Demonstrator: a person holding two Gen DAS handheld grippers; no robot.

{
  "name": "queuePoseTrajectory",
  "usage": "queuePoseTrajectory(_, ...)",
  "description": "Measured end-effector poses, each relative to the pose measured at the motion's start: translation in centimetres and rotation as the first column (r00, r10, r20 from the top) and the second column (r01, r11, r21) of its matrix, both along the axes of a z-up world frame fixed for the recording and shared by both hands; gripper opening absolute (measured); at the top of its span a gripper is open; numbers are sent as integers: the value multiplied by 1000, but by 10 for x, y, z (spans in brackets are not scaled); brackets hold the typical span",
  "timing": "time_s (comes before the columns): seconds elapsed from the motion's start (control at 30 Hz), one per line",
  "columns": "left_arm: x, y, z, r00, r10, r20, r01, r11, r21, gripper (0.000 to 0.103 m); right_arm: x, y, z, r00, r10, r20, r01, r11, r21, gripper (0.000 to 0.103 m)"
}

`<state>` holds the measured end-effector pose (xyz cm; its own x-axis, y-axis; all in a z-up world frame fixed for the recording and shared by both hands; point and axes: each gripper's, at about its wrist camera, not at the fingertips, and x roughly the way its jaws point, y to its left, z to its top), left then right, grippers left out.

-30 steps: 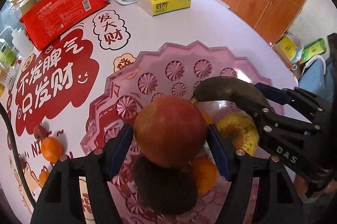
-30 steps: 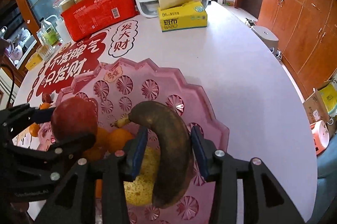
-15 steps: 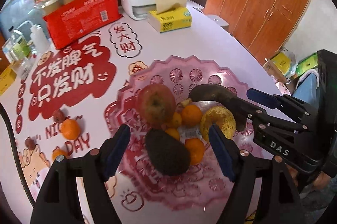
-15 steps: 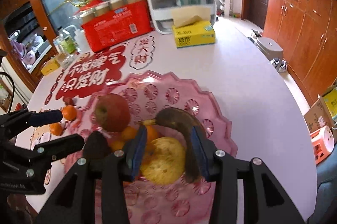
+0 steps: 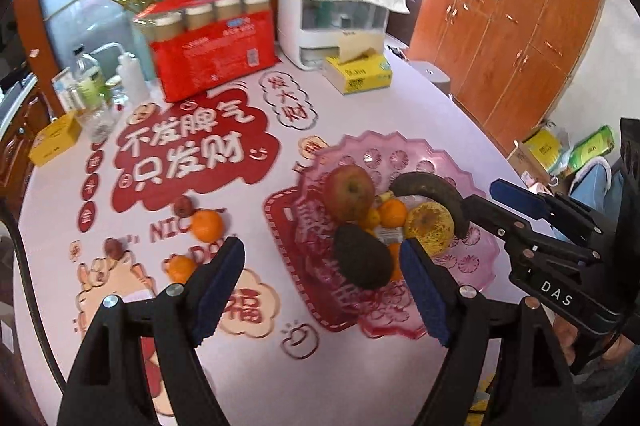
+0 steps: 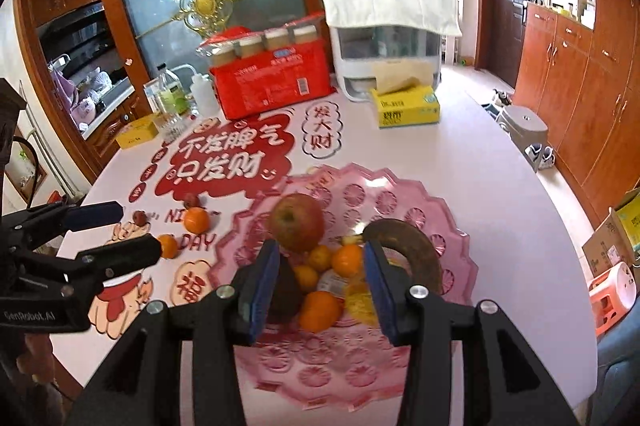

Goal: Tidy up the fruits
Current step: 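Open the right gripper to drop the banana while the left gripper releases the apple, then move the right gripper to a loose mandarin while the left gripper moves to a red lychee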

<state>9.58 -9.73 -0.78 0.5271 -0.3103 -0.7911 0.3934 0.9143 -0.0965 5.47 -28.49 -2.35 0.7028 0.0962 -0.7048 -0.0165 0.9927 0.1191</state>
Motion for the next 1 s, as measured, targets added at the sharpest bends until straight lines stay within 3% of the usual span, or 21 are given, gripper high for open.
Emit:
queuePoseTrajectory(0.33,-12,103,52,995,82,59,-81,996,-32,80,-20,53,37,996,-49,69,49,999,-8,46)
queuePoseTrajectory(0.57,-7,186,82,980,156,126,-150,987,-53,82,-29,99,54,992,-80,102,83,996,-27,55)
queuePoseTrajectory(0.73,5,233,78,971,202,129,-198,979,-43,82,-28,134,56,991,-76,110,81,996,-44,55)
queuePoseTrajectory(1.0,37,277,37,973,225,53,-224,974,-13,82,-6,185,40,996,-59,70,63,997,-55,55)
